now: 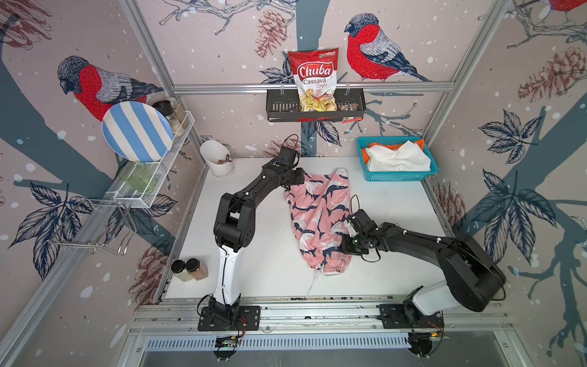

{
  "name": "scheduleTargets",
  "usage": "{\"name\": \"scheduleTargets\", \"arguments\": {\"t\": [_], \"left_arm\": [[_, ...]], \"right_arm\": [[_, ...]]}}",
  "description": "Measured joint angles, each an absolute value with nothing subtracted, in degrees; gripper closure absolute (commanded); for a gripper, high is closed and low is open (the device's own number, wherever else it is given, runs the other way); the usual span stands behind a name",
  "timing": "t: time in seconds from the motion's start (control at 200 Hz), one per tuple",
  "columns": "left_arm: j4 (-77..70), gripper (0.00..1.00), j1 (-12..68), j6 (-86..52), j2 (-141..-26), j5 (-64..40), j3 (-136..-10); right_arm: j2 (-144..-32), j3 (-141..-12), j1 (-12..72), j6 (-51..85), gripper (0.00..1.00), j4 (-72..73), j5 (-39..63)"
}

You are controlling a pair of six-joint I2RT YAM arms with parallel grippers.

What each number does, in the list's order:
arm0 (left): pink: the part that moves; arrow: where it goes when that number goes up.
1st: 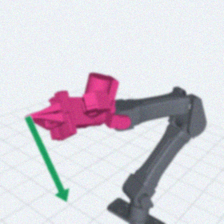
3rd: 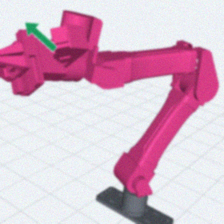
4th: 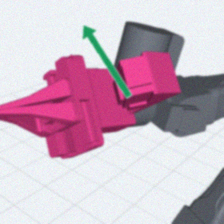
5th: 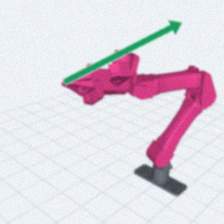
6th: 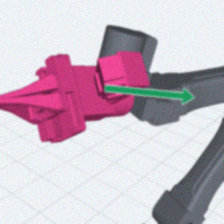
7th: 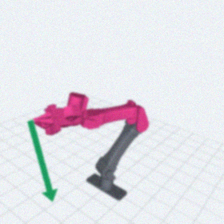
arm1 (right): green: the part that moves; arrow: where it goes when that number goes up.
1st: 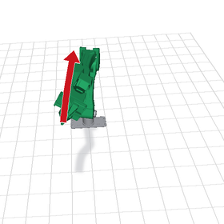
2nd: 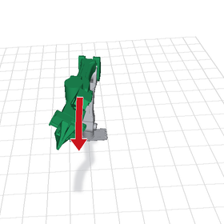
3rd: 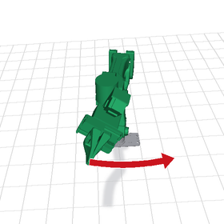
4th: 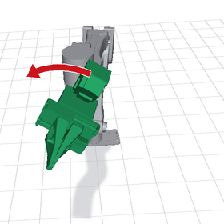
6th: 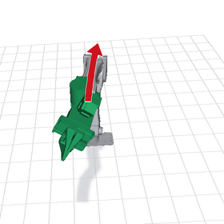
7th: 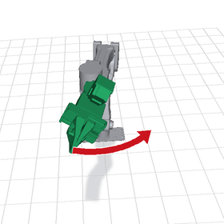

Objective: Roll up the shorts
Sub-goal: Fold the shorts at the center of the board.

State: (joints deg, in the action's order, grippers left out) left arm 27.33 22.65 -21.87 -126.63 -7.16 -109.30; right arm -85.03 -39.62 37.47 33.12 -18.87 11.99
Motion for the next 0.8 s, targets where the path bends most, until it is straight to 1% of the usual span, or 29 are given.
{"name": "scheduleTargets", "arguments": {"t": [0.165, 0.24, 0.27, 0.35, 0.44, 0.505, 0.58, 0.69, 0.735, 0.78, 0.8], "left_arm": [[32.4, 0.4, 22.6, -17.9, -143.1, -5.8, -133.5], [34.2, 0.39, 22.4, -16.9, -148.1, -5.8, -140.4], [34.6, 0.4, 22.2, -16.5, -149.5, -6.0, -141.8], [35.6, 0.44, 21.7, -16.4, -151.3, -8.1, -142.4], [37.0, 0.45, 21.4, -16.3, -152.0, -9.4, -142.3], [35.0, 0.46, 21.3, -16.3, -150.5, -12.7, -137.9], [34.9, 0.48, 21.3, -16.5, -149.4, -15.7, -133.8], [33.6, 0.5, 21.3, -16.7, -148.9, -18.3, -132.2], [33.2, 0.57, 21.3, -16.8, -148.9, -19.4, -132.2], [33.2, 0.67, 21.3, -17.3, -148.9, -20.3, -132.1], [33.2, 0.73, 21.3, -17.6, -148.9, -20.7, -132.0]], "right_arm": [[-82.0, -38.3, 37.5, 33.2, 0.71, -22.9, 9.1], [-80.5, -38.2, 37.5, 33.5, 0.71, -25.9, 7.9], [-79.7, -38.3, 37.8, 33.9, 0.71, -27.1, 7.4], [-77.6, -39.9, 38.9, 34.7, 0.71, -30.2, 5.9], [-76.4, -41.3, 39.6, 34.9, 0.71, -30.5, 5.4], [-74.3, -43.8, 40.5, 36.0, 0.71, -34.6, 3.6], [-72.2, -46.7, 41.8, 36.1, 0.7, -33.9, 3.7], [-72.1, -47.3, 43.6, 36.2, 0.69, -34.0, 4.6], [-72.4, -47.0, 44.4, 36.2, 0.69, -33.5, 5.3], [-73.1, -46.3, 44.8, 36.2, 0.69, -32.8, 6.2], [-73.5, -45.9, 44.9, 36.2, 0.69, -32.5, 6.7]]}}
